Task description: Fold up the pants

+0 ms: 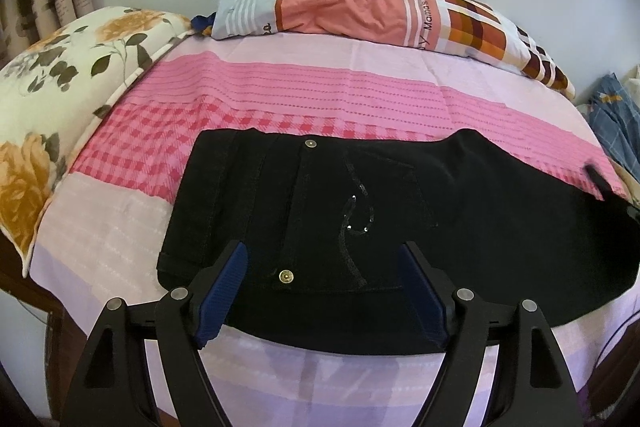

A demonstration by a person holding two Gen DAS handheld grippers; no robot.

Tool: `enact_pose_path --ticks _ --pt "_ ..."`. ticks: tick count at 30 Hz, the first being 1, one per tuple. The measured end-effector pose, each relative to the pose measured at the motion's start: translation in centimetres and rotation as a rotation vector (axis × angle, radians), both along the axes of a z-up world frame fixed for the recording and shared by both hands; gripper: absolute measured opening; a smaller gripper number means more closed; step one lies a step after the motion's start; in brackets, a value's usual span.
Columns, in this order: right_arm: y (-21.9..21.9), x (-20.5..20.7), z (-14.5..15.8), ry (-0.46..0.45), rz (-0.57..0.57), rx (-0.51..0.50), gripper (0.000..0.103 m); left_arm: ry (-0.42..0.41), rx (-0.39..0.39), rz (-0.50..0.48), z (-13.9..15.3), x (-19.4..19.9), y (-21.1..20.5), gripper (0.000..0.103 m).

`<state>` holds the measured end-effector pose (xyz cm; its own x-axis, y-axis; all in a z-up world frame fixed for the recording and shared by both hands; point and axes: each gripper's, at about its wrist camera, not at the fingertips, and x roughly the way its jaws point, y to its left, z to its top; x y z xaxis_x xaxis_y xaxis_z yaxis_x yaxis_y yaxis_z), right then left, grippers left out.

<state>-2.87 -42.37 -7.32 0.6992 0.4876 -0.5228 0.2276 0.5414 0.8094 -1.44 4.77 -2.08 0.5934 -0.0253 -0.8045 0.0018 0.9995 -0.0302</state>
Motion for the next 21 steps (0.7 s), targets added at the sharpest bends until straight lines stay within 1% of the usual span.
enact_pose_path --ticks 4,9,21 --pt "4.0 1.3 -0.8 0.011 0.084 0.025 0.010 0.015 0.000 0.005 -0.3 0.0 0.0 0.078" --pt "7.8 2.2 -1.4 0.025 0.156 0.038 0.010 0.034 -0.017 0.007 -0.8 0.2 0.2 0.078" --pt "11.9 2.5 -2.9 0.058 0.266 0.044 0.010 0.077 -0.024 0.005 -1.8 0.5 0.3 0.078"
